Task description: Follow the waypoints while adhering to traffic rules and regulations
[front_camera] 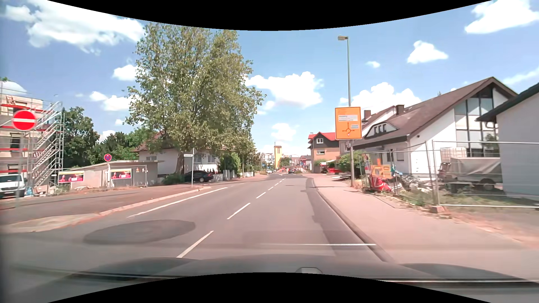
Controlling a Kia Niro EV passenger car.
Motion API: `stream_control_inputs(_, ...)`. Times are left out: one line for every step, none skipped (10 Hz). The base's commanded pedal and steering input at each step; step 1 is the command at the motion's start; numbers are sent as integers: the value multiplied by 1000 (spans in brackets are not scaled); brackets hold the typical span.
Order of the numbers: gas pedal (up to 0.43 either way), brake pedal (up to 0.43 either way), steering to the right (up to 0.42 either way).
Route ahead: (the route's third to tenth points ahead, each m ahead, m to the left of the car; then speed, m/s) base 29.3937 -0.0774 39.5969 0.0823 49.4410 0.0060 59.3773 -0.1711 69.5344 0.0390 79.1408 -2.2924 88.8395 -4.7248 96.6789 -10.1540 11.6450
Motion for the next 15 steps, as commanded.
stream_control_inputs(0, 0, 12)
stream_control_inputs(0, 0, 11)
stream_control_inputs(0, 0, 9)
stream_control_inputs(0, 0, 9)
stream_control_inputs(0, 0, 8)
stream_control_inputs(0, 0, 8)
stream_control_inputs(0, 0, 8)
stream_control_inputs(0, 0, 8)
stream_control_inputs(0, 0, 8)
stream_control_inputs(0, 0, 8)
stream_control_inputs(0, 0, 7)
stream_control_inputs(0, 0, 7)
stream_control_inputs(0, 0, 7)
stream_control_inputs(0, 0, 6)
stream_control_inputs(0, 0, 6)
